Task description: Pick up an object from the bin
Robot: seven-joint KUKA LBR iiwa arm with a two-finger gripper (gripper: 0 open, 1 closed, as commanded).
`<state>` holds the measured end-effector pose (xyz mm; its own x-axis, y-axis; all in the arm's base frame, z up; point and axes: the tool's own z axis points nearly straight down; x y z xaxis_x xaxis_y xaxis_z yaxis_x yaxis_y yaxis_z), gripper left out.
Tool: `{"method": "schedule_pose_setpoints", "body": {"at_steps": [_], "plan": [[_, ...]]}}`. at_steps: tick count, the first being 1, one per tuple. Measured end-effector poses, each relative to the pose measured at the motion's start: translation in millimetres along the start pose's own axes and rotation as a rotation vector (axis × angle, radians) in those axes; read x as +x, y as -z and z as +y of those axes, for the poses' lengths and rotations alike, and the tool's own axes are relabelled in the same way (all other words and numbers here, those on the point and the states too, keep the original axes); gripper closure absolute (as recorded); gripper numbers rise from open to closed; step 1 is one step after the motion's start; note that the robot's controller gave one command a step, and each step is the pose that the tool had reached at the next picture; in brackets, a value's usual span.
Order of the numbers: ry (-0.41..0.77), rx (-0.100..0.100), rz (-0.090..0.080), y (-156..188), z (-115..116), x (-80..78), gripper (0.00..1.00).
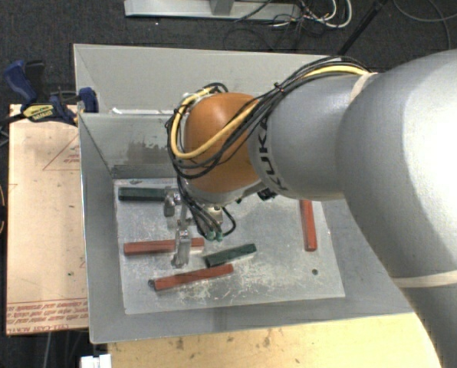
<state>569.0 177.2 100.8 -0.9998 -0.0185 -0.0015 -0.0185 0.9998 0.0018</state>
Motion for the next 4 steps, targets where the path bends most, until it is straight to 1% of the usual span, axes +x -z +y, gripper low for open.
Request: {"method": "schedule_pose_setpoints", "body": {"at_steps": [1,2,4], "plan": [[0.008,0.0,0.0,-34,1,-8.5,0.0],[-0.075,0.0,-0.003,-30,29,-27.4,1.0],[-0.075,0.0,-0.001,-28,29,-26.9,1.0]]}}
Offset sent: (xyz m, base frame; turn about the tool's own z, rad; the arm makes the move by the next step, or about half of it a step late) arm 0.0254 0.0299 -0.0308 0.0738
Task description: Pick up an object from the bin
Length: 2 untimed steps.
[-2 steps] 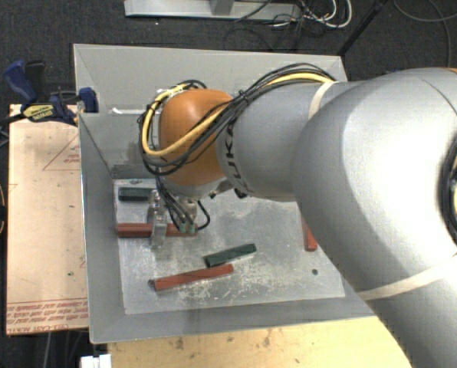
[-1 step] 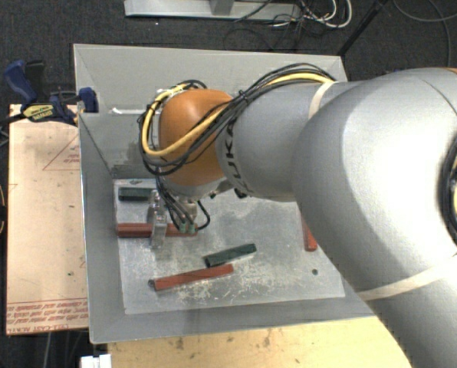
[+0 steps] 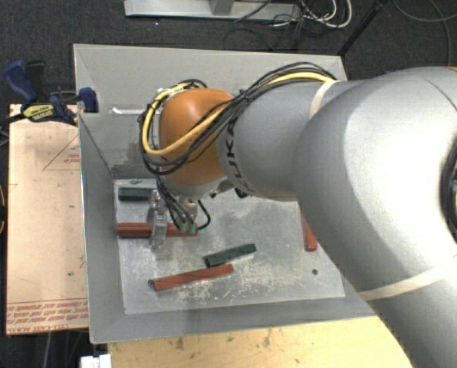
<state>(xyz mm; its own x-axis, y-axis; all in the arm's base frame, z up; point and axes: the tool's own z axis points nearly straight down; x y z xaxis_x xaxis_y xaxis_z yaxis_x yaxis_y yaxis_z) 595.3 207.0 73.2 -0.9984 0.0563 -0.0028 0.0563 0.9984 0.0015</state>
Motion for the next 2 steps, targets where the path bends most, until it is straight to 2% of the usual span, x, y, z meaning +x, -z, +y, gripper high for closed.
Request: {"method": "schedule_pose_setpoints", "body": {"at_steps": [2], "plan": [[0.0,0.002,0.007,24,0,1.5,1.0]]}}
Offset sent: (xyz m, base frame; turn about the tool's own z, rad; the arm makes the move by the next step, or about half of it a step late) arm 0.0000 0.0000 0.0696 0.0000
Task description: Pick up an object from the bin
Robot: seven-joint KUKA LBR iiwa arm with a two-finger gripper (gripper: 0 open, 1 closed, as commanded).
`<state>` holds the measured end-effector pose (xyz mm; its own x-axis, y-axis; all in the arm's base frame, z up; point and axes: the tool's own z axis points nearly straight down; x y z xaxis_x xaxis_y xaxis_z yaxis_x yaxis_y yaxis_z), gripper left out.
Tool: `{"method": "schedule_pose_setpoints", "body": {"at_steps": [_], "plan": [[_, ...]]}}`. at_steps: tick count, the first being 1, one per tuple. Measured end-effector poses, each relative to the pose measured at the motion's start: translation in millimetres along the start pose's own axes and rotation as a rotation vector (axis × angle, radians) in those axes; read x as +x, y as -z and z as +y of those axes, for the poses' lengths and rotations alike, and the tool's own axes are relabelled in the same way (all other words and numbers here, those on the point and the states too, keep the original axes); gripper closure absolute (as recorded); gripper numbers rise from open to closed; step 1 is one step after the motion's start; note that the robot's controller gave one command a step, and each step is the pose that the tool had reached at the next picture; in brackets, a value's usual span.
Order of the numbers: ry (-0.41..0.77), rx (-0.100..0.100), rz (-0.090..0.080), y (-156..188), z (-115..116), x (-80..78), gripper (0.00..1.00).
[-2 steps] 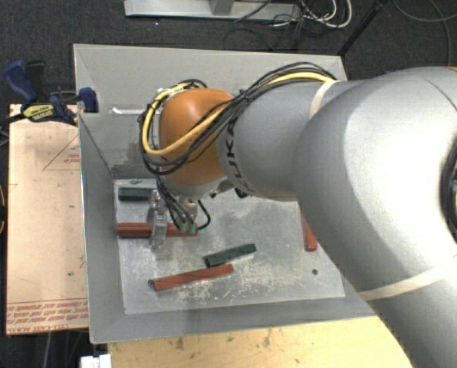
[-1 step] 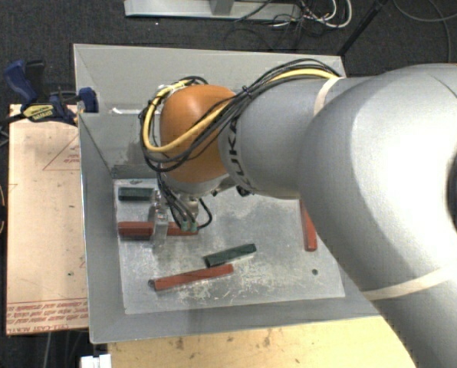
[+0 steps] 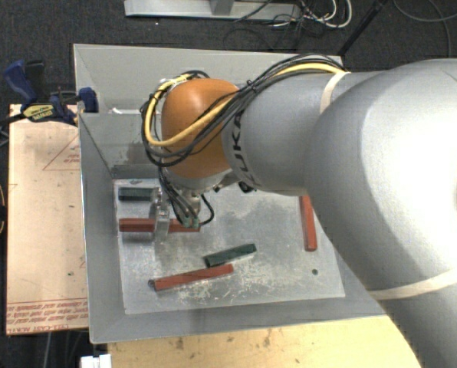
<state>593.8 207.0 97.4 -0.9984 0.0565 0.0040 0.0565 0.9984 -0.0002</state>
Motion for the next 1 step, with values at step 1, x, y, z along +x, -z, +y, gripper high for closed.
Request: {"method": "schedule_pose_setpoints", "body": {"at_steps": [1], "plan": [[0.0,-0.001,-0.003,17.2,0.4,-0.7,1.0]]}}
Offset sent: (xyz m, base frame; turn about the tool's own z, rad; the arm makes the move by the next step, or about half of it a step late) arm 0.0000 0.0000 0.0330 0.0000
